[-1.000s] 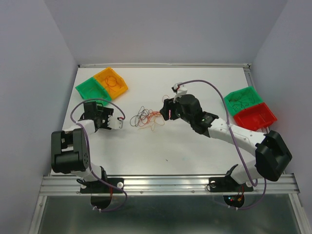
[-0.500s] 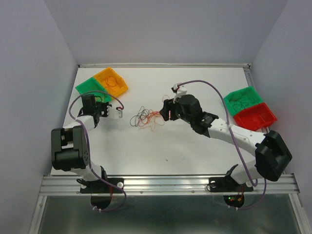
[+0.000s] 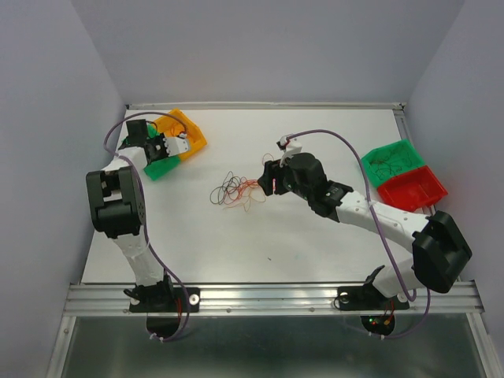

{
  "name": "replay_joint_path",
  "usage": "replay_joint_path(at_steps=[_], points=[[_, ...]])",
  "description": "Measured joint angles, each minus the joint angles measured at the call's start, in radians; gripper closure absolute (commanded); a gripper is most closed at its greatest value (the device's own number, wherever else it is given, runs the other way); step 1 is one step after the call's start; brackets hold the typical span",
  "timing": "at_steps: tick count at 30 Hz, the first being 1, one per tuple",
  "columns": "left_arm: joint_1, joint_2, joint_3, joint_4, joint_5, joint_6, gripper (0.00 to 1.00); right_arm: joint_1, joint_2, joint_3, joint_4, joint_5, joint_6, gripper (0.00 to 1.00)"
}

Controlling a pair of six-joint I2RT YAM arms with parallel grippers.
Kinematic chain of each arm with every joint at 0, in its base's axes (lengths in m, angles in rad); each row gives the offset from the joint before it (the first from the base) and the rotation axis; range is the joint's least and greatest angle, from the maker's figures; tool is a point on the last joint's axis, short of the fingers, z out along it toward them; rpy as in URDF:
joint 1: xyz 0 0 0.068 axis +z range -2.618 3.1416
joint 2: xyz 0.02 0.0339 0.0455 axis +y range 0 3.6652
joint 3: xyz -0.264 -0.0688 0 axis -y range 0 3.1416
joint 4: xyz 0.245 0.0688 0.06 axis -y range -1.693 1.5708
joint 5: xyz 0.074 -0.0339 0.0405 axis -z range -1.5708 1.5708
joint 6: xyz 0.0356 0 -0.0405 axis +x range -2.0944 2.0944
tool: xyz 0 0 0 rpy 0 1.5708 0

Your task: Untangle the cables

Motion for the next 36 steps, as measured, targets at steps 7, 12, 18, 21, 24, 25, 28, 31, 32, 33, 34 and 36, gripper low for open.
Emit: replay_joint_path(at_steps=[7,12,18,21,24,25,28,31,32,33,34,36], points=[[0.012,0.155,0.141,-0.151,-0.041,-0.098,1.00,0.000,-0.001,0.000,0.000,0.000,0.000,0.38],[0.012,0.194,0.171,-0.187,-0.064,-0.132,0.86,0.000,-0.001,0.000,0.000,0.000,0.000,0.38],[0.017,0.190,0.171,-0.187,-0.049,-0.158,0.57,0.000,-0.001,-0.002,0.000,0.001,0.000,0.38],[0.026,0.181,0.171,-0.191,-0.032,-0.176,0.52,0.000,-0.001,-0.004,0.000,0.002,0.001,0.37],[0.045,0.161,0.171,-0.200,-0.005,-0.195,0.51,0.000,-0.001,-0.009,0.000,0.006,0.003,0.34],[0.049,0.157,0.171,-0.203,0.001,-0.199,0.51,0.000,-0.001,-0.013,0.003,0.009,0.005,0.34],[0.068,0.129,0.171,-0.208,0.040,-0.222,0.49,0.000,-0.001,-0.022,-0.001,0.012,0.005,0.34],[0.081,0.090,0.171,-0.213,0.080,-0.246,0.47,0.000,-0.001,-0.022,0.002,0.013,0.005,0.34],[0.084,0.077,0.171,-0.213,0.092,-0.253,0.47,0.000,-0.001,-0.022,0.002,0.013,0.005,0.34],[0.086,0.066,0.171,-0.213,0.098,-0.256,0.47,0.000,-0.001,-0.022,0.002,0.013,0.005,0.34],[0.089,0.051,0.171,-0.213,0.108,-0.263,0.47,0.000,-0.001,-0.022,0.003,0.014,0.005,0.33],[0.090,0.022,0.171,-0.213,0.121,-0.276,0.47,0.000,0.000,-0.022,0.003,0.016,0.004,0.33]])
